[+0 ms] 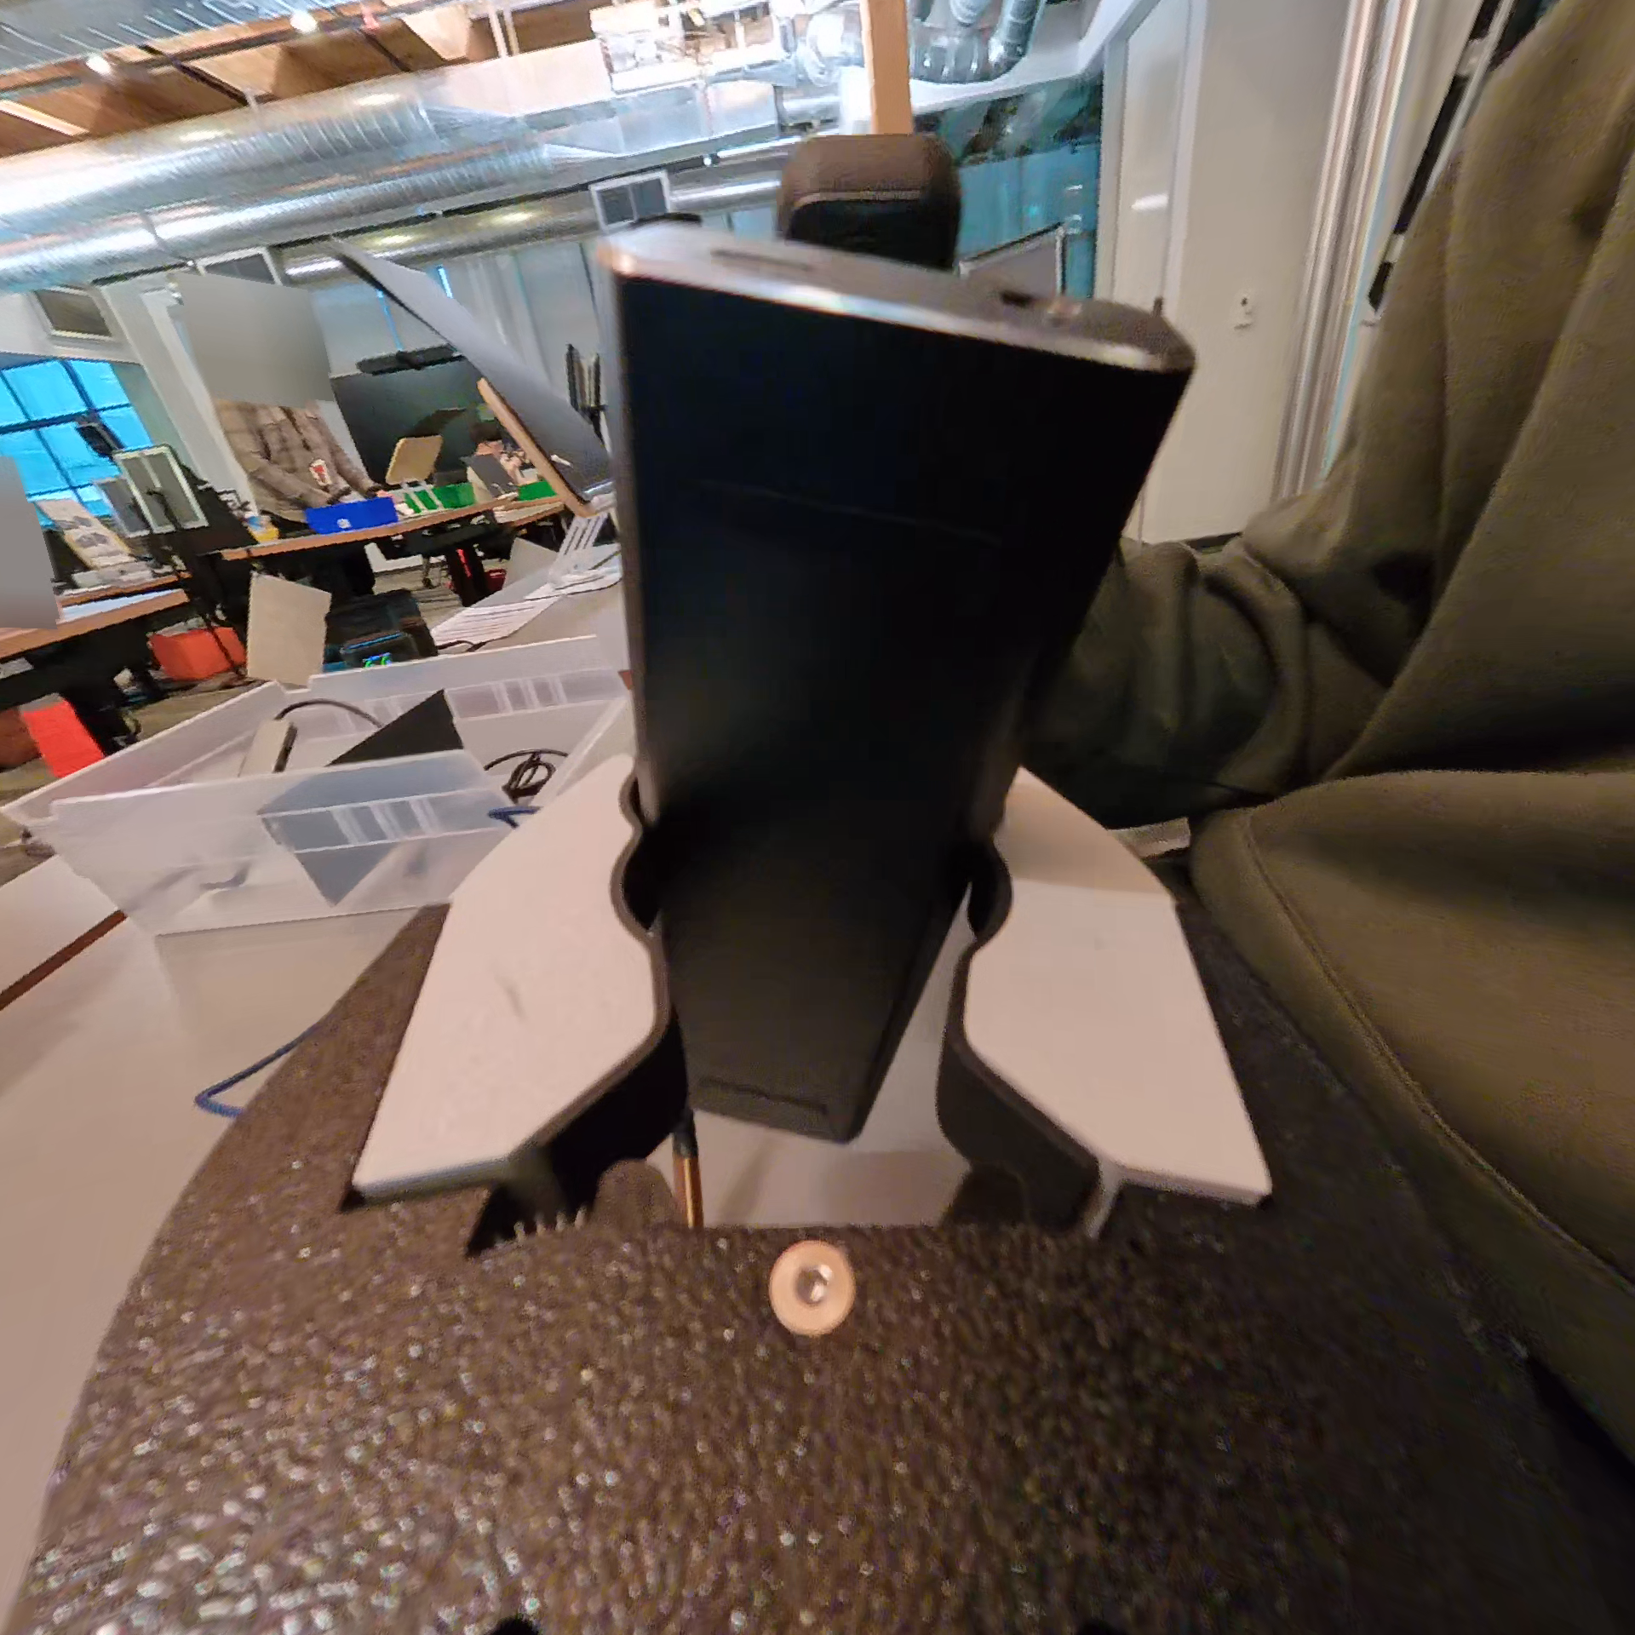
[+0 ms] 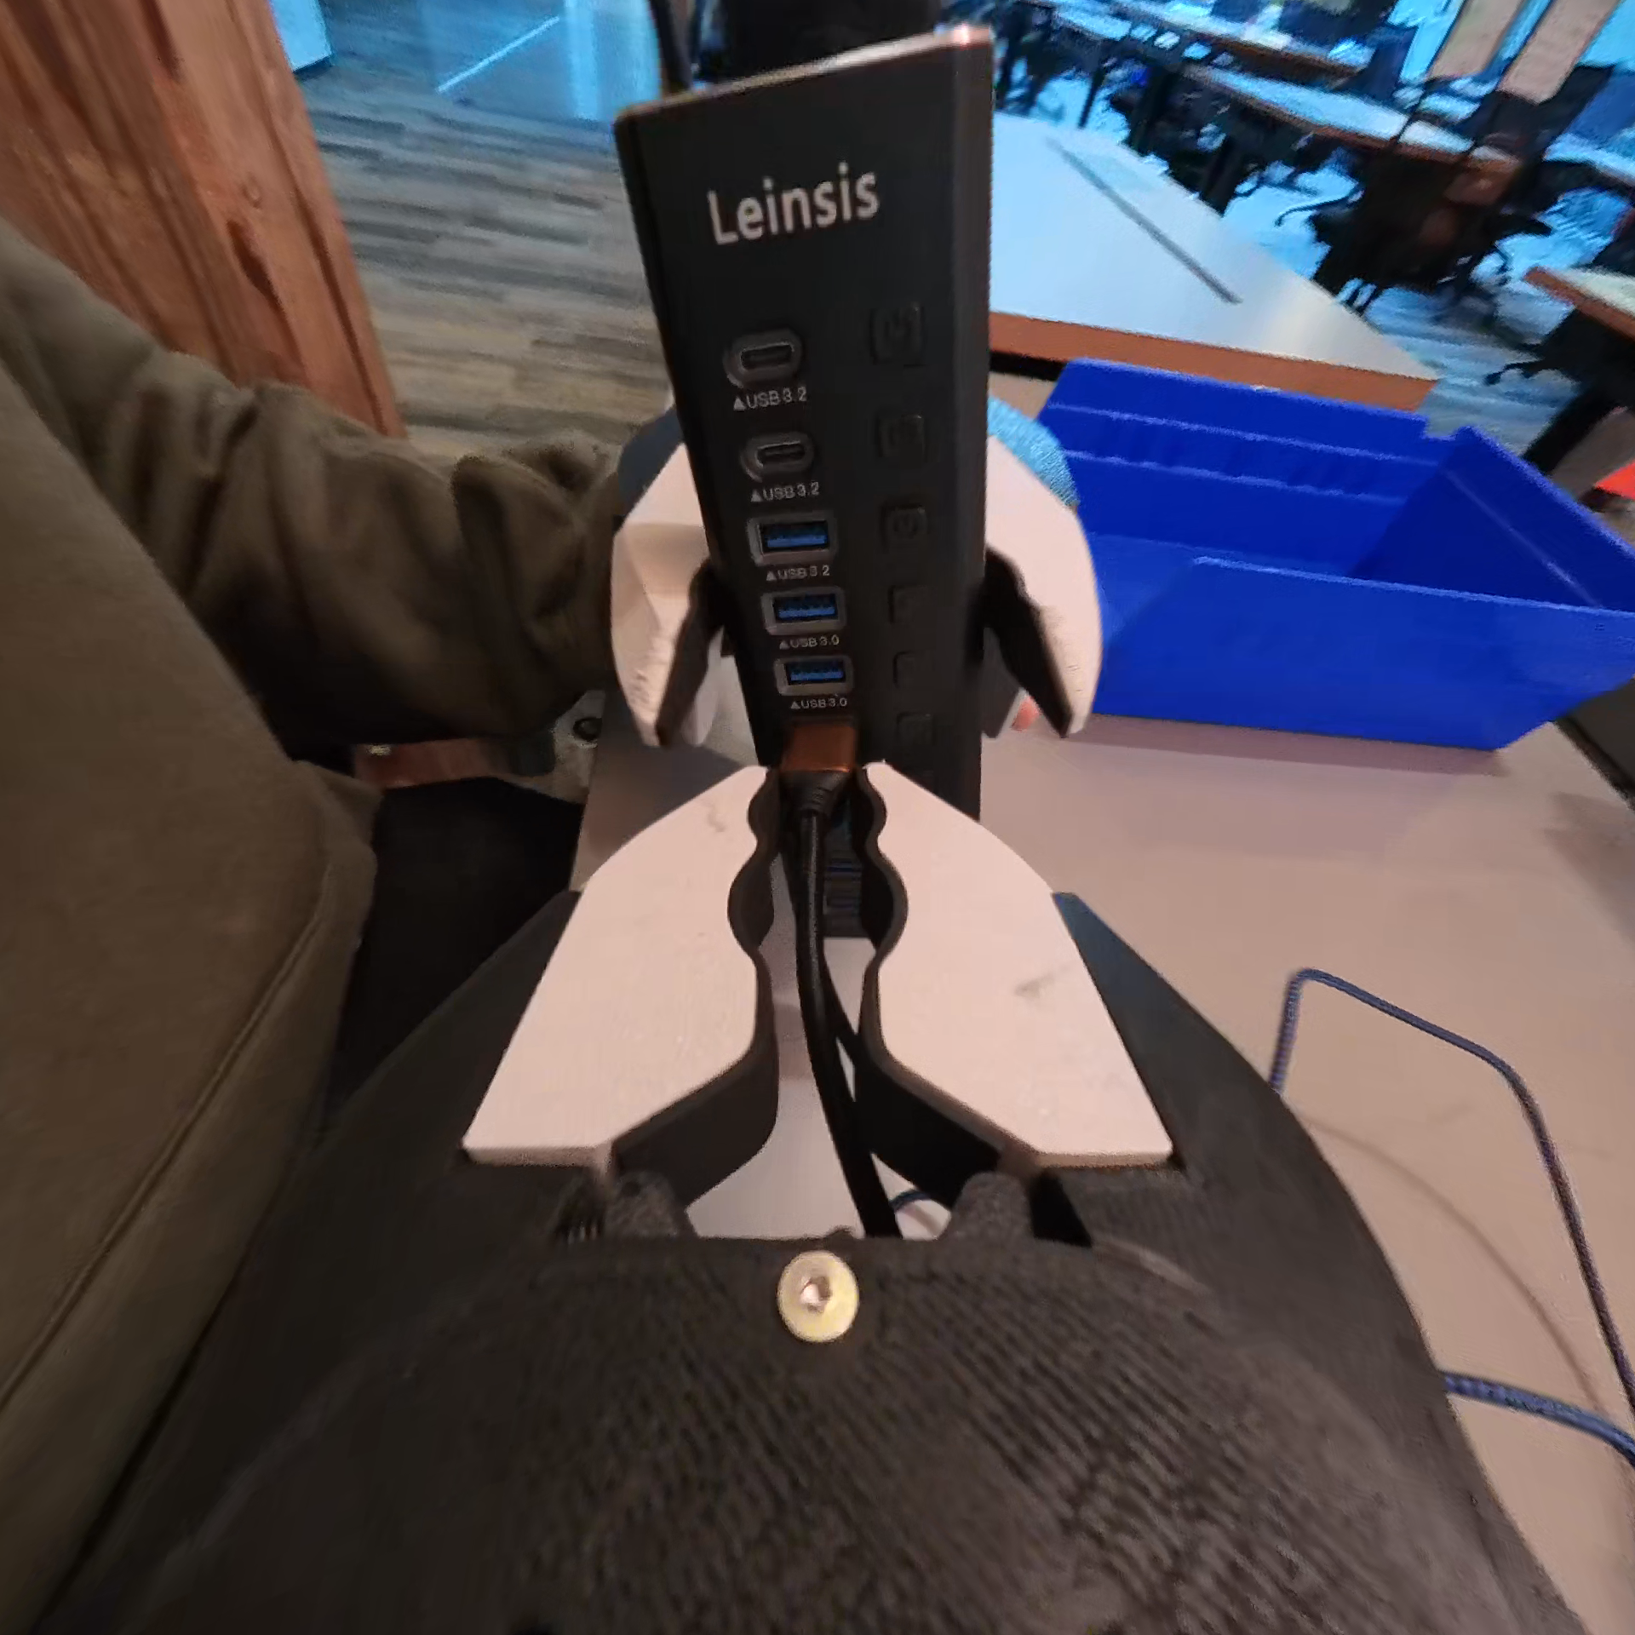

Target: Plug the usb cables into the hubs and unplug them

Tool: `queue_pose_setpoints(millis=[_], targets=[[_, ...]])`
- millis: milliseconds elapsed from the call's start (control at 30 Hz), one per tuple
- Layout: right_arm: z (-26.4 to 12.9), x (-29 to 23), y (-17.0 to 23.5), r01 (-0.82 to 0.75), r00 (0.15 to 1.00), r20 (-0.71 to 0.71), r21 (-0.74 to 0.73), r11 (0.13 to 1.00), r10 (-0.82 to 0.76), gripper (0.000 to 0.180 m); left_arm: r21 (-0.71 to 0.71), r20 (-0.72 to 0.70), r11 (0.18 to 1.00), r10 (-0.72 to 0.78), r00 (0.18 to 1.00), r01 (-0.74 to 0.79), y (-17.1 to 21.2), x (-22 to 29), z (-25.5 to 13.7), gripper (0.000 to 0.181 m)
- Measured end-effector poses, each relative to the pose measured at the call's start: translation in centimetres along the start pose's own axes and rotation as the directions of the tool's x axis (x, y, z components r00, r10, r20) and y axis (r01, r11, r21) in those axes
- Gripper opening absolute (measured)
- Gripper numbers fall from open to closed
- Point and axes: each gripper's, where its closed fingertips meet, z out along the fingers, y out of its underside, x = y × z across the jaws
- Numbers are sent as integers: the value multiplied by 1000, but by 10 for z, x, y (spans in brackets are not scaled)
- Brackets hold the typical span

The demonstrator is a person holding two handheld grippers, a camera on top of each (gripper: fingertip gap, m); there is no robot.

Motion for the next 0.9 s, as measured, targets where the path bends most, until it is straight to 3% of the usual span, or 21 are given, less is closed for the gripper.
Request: queue_pose_setpoints(millis=[100, 433, 633, 900], targets=[[7, -6, 5, 7, 999, 52, -19, 1000, -6, 15, 10, -39, 1000, 17, 999, -16, -6, 11, 10, 78], [9, 11, 3, 9, 994, -106, 27, 1000, -6, 20, -70, 77, 995, 72, 994, -67, 2, -9, 5, 72], [11, 6, -3, -44, 996, -76, 107, 993, 52, 20, -53, 50, 995, 85, 995, -82, -1, -4, 4, 72], [14, 5, -1, -69, 995, -65, 81, 994, 75, 13, -60, 31, 996, 62, 998, -60, 2, -2, 4, 71]])
